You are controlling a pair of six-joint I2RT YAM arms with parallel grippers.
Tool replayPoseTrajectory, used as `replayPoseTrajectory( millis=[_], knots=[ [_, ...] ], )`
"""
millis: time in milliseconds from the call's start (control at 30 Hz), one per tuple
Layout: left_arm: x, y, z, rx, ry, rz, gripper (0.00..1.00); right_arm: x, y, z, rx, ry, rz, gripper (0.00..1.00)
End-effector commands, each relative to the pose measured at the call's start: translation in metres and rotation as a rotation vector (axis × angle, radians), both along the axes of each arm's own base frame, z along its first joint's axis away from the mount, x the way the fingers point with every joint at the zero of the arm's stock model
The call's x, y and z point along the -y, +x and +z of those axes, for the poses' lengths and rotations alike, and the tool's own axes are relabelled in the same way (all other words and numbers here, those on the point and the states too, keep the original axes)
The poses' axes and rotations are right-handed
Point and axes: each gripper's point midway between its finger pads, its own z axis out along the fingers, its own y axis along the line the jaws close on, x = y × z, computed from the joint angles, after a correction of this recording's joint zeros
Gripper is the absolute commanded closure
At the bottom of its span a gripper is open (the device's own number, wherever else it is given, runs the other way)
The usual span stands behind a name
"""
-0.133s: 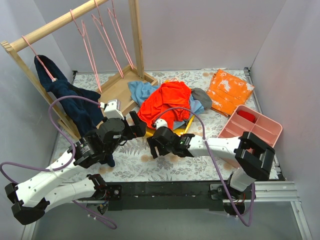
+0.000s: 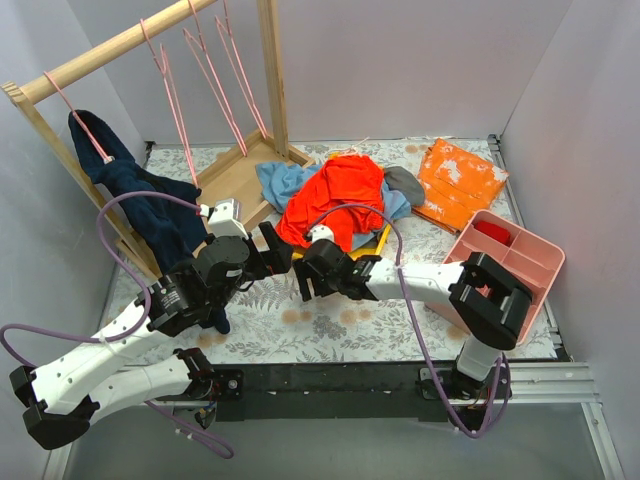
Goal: Place the shorts on the hanger
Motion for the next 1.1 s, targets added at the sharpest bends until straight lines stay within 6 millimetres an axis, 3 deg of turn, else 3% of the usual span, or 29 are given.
replayPoseTrajectory(
  millis=[0,233,467,700,833,933,967,1033,1067],
  knots=[
    [-0.003,-0.001,0.015,0.024,-0.024,0.007,0.02,0.020,0.057,0.008,0.085,-0.017,-0.128,0.16],
    [-0.001,0.000,0.015,0.025,-0.026,0.001,0.02,0.038,0.105,0.014,0.099,-0.002,-0.180,0.16],
    [0.000,-0.001,0.013,0.020,-0.025,-0.004,0.02,0.055,0.138,0.019,0.102,0.023,-0.219,0.16],
    [0.002,-0.002,0.009,0.011,-0.028,-0.009,0.02,0.060,0.157,0.028,0.116,0.051,-0.217,0.16],
    [0.003,-0.001,0.008,0.008,-0.021,-0.013,0.02,0.059,0.148,0.031,0.078,0.051,-0.178,0.17],
    [0.001,-0.002,0.008,0.006,-0.013,-0.009,0.02,0.062,0.128,0.064,0.069,0.107,-0.148,0.18],
    [0.000,-0.002,0.005,0.003,-0.008,-0.006,0.02,0.067,0.124,0.096,0.122,0.156,-0.146,0.17],
    [-0.001,-0.003,0.005,0.005,-0.012,-0.008,0.02,0.081,0.130,0.127,0.204,0.179,-0.191,0.14],
    [0.000,-0.002,0.006,0.007,-0.016,-0.009,0.02,0.089,0.140,0.153,0.258,0.176,-0.202,0.13]
  ],
)
